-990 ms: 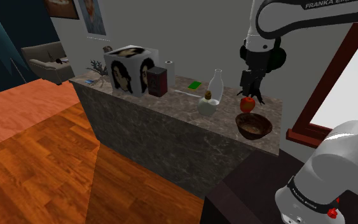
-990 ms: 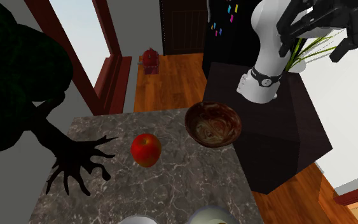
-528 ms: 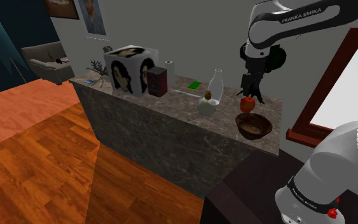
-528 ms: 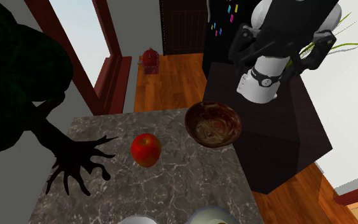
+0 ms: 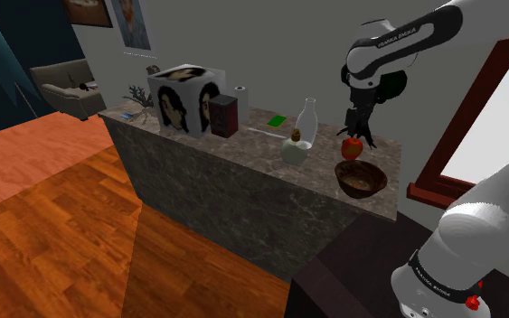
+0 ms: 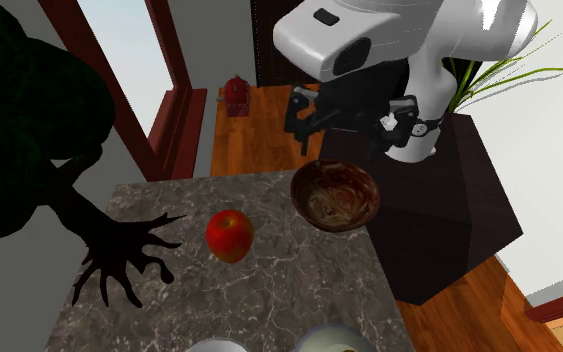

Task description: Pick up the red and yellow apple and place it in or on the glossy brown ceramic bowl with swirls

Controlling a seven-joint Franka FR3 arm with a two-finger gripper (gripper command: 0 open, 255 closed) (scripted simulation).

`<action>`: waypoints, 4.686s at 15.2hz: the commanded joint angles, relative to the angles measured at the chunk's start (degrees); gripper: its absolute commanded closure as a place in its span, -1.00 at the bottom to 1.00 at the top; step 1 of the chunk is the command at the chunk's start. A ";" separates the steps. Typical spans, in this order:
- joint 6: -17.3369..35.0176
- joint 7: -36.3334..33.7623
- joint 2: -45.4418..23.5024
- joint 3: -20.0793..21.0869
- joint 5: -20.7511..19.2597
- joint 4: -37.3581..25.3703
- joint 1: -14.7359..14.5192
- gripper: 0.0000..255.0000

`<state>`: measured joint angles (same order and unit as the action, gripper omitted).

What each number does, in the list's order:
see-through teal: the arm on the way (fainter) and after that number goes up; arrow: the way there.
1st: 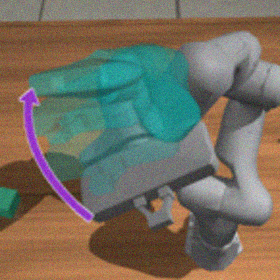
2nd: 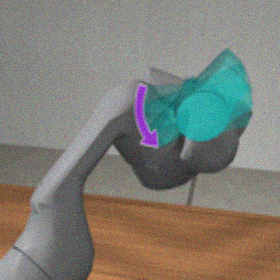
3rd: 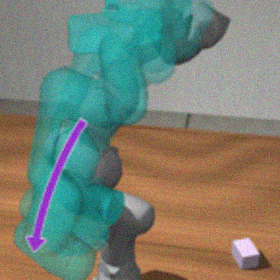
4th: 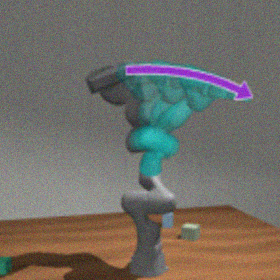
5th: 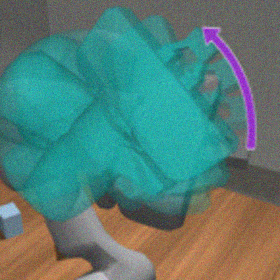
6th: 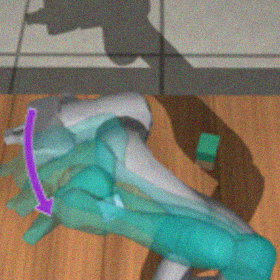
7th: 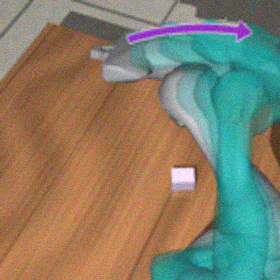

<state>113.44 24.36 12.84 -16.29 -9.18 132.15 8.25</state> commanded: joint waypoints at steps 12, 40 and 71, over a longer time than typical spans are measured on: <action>7.31 15.40 -27.61 -5.63 6.50 -20.19 5.88 -1.00; 11.97 17.51 -32.99 -5.41 8.27 -20.77 7.66 1.00; -9.38 17.56 -23.71 -6.55 5.15 -33.40 6.45 1.00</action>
<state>104.91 41.80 -10.88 -22.81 -4.03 99.57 14.67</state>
